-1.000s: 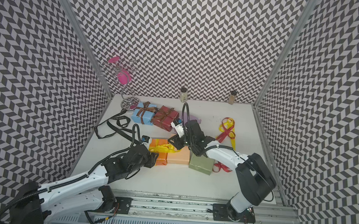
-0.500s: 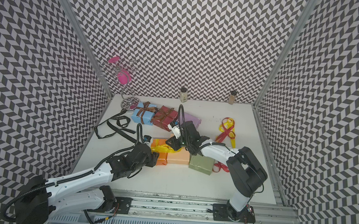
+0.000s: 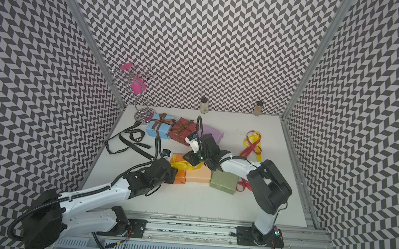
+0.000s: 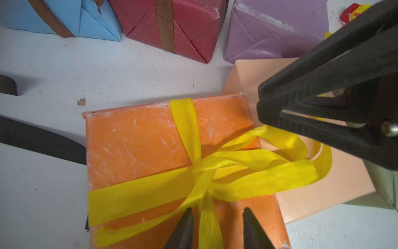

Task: Untie the ribbon bows on the gift boxes
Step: Untie the ribbon from the gift box.

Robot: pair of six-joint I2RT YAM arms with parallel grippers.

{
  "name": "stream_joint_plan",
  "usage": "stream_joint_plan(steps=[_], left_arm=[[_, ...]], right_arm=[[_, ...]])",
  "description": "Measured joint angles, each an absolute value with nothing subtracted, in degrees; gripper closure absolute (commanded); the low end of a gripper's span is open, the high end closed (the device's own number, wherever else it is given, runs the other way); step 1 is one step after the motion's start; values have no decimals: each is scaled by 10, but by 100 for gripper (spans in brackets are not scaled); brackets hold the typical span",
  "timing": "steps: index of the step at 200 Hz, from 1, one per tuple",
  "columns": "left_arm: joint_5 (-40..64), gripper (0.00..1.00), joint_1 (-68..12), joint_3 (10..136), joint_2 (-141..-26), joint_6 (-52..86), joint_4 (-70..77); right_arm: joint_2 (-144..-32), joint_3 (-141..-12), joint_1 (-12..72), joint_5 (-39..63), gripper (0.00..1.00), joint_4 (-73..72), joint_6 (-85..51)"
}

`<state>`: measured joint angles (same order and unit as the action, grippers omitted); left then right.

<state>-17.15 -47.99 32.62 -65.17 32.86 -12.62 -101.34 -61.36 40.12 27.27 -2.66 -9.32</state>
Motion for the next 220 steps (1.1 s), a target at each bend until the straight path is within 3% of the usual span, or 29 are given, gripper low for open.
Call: stream_joint_plan(steps=[38, 137, 201, 220], left_arm=[[-176, 100, -480, 327, -660, 326, -122], [-89, 100, -495, 258, -463, 322, -129], [-24, 100, -554, 179, -415, 375, -130], [-39, 94, -579, 171, -408, 399, -146]], right_arm=[[-1035, -626, 401, 274, 77, -34, -93], [-1079, -649, 410, 298, 77, -62, -97], [-1089, -662, 410, 296, 78, -61, -97], [-1089, -663, 410, 295, 78, -60, -97]])
